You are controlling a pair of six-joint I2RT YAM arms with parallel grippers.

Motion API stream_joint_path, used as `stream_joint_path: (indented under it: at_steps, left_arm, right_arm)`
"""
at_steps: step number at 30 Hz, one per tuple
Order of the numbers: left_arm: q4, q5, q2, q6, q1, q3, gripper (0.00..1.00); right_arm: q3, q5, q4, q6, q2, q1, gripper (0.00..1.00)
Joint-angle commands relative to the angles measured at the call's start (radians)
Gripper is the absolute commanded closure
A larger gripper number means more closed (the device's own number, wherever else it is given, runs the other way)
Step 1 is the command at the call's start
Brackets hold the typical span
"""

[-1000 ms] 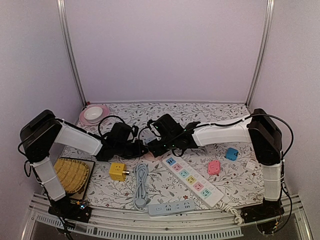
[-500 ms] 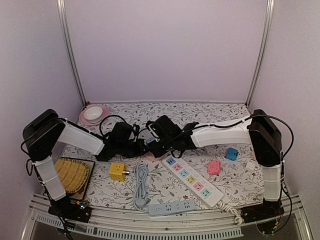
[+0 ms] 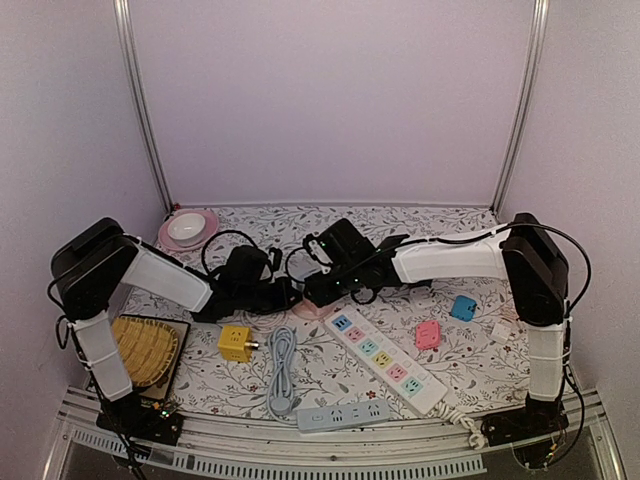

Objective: Pull the plug off the socket

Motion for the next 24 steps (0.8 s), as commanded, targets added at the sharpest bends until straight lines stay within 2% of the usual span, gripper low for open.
stream_joint_path:
  at_steps: [1, 7, 13, 15, 21, 24]
  left_arm:
    - [-0.217, -0.022, 0.090, 0.001, -0.024, -0.052, 1.00]
    - [-0.214, -0.023, 0.104, -0.004, -0.029, -0.051, 1.00]
    - [-0.213, -0.024, 0.110, -0.005, -0.032, -0.052, 1.00]
    - [-0.213, -0.025, 0.110, -0.007, -0.031, -0.052, 1.00]
    - [-0.212, -0.027, 0.114, -0.005, -0.033, -0.050, 1.00]
    - [-0.210, -0.028, 0.115, -0.005, -0.033, -0.051, 1.00]
  right_arm:
    - [0.014, -0.010, 0.072, 0.047, -0.083, 0.012, 0.76]
    - [0.054, 0.183, 0.058, -0.064, -0.061, 0.113, 0.76]
    - [0.054, 0.209, 0.059, -0.086, -0.063, 0.116, 0.76]
    - [0.049, 0.184, 0.059, -0.081, -0.072, 0.105, 0.76]
    - [0.006, -0.051, 0.077, 0.011, -0.109, 0.002, 0.76]
    - [-0.027, -0.114, 0.109, 0.058, -0.128, -0.026, 0.76]
